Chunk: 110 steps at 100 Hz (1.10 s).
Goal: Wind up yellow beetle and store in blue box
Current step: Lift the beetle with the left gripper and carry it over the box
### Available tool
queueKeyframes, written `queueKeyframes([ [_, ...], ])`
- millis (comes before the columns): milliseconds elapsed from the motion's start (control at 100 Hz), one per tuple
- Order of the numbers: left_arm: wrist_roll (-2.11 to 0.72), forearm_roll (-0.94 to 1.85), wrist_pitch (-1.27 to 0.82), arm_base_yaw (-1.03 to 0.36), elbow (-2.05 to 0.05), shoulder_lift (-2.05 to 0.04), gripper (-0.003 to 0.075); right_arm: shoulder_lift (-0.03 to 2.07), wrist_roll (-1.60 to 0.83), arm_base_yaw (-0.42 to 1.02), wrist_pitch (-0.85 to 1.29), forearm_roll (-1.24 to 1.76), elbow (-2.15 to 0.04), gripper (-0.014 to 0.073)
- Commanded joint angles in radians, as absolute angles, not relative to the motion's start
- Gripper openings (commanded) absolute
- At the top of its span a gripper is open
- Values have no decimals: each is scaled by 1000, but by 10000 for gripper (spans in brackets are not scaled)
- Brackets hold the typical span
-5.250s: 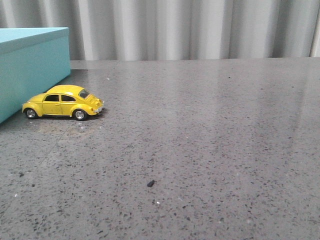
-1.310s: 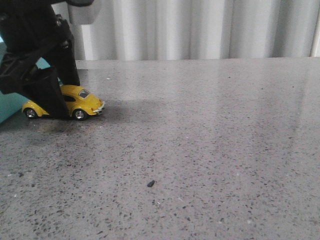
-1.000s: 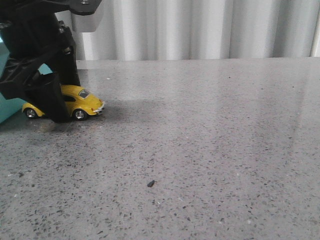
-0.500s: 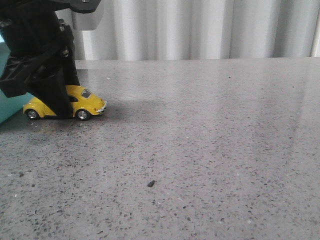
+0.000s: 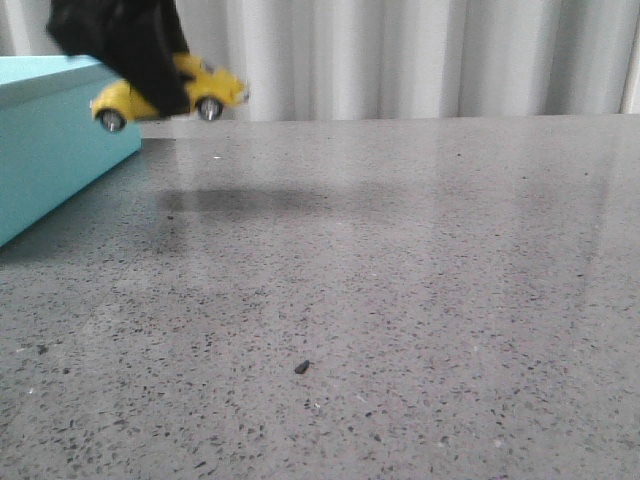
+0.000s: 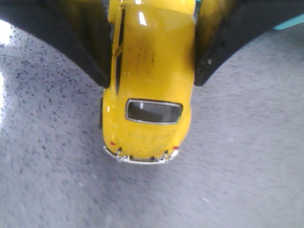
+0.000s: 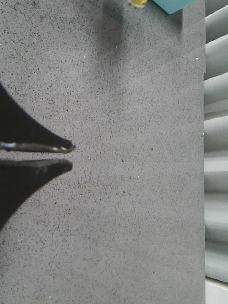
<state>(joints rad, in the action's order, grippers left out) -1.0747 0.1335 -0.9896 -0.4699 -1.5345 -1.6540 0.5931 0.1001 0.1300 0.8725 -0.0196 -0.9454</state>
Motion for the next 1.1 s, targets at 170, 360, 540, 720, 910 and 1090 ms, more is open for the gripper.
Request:
queueKeyframes([
  [170,-912,0,-1122,-476,-1797,-1586,130,595,93,130,795,-25,-968,-41],
  [360,-767,-152,-1168,-403,-1857,-1532,130,595,93,130,797,-25,-968,-41],
  [540,-644,-150,-1268,-256,-1857,-1514,130,595,93,130,797,-25,-968,-41],
  [720,-512,-74,-1268,-86,-1840,-1517,130,595,93,130,797,-25,-968,-41],
  [910,-506,88,-1266,50,-1761,-1541,130,595,93,130,797,-25,-968,-41],
  [1090,-506,139,-1234,79,-1654,-1589,130,595,93,130,800,-25,-968,-41],
])
